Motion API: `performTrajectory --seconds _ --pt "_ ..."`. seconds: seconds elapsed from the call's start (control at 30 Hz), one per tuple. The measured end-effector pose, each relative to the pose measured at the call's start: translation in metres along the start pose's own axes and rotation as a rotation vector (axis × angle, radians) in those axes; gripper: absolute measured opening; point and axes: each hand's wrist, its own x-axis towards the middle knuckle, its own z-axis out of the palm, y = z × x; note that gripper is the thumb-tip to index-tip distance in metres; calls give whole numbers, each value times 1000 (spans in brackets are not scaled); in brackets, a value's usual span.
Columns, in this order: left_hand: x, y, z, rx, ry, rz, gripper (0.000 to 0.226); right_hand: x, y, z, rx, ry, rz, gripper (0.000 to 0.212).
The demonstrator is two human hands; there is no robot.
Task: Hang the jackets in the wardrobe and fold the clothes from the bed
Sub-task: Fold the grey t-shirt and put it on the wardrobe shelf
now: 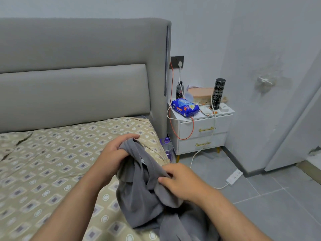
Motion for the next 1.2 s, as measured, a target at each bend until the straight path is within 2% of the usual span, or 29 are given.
performTrajectory --seconds 0.07,0.13,0.17,0.2,0.23,0.27,0.3,0.33,0.37,0.4,0.43,0.47,0.53,0.6,0.67,0.73,0.77,0.8,0.87,0.9,0.93,0.97,1.03,1.07,1.2 --pt "3 0 -6 277 70 58 42 -6 -8 -12 180 -109 32 20" --pt "4 3 -7 586 87 133 43 -19 -24 -28 304 -391 33 14" --pt "3 6 -5 572 43 136 47 -22 -30 -34 277 -485 24 17" --pt "2 10 -2 452 -28 113 52 -21 -31 -38 252 -475 6 21" --pt "-2 16 1 308 -97 94 54 -16 -30 -39 236 -372 -8 19" --pt "-12 27 8 164 -162 74 53 -10 -30 -40 219 -200 14 24" --pt "-17 31 13 35 -208 76 46 -3 -31 -40 230 -30 37 38" --pt "-24 39 18 -87 -237 73 34 1 -32 -39 301 72 16 50" --pt "-28 43 20 -229 -277 45 26 3 -33 -40 411 98 -35 58" --pt "-32 49 19 -389 -288 -10 37 3 -36 -42 523 75 -92 59" --pt "-32 45 16 -511 -266 -47 51 3 -36 -44 578 34 -130 55" --pt "-32 47 13 -594 -198 -106 55 3 -38 -46 599 0 -148 46" --pt "-24 40 10 -660 -74 -206 36 3 -42 -50 553 3 -144 24" --pt "-21 27 10 -689 -28 -251 44 6 -46 -51 489 58 -141 18" --pt "-24 13 14 -866 -135 -256 19 10 -49 -53 455 179 -111 22" --pt "-32 -9 19 -995 -364 -210 51 14 -53 -58 469 331 -87 32" --pt "-39 -25 21 -1054 -424 -167 63 15 -56 -62 502 409 -86 31" --pt "-43 -37 25 -1059 -415 -169 75 17 -59 -67 523 485 -86 28" --pt "-55 -48 35 -797 -398 -182 89 20 -68 -77 516 608 -79 21" --pt "-59 -49 41 -654 -324 -201 90 22 -72 -80 502 654 -73 16" --pt "-62 -45 47 -577 -238 -206 84 24 -77 -81 488 687 -68 13" --pt "-61 -40 50 -550 -164 -207 69 25 -83 -82 483 704 -68 12" --pt "-50 -21 48 -573 -35 -169 26 24 -94 -83 500 706 -59 12" --pt "-43 -8 44 -576 36 -166 20 22 -100 -85 516 692 -55 12" --pt "-11 44 0 -677 230 -12 25 15 -131 -105 630 567 -99 10"
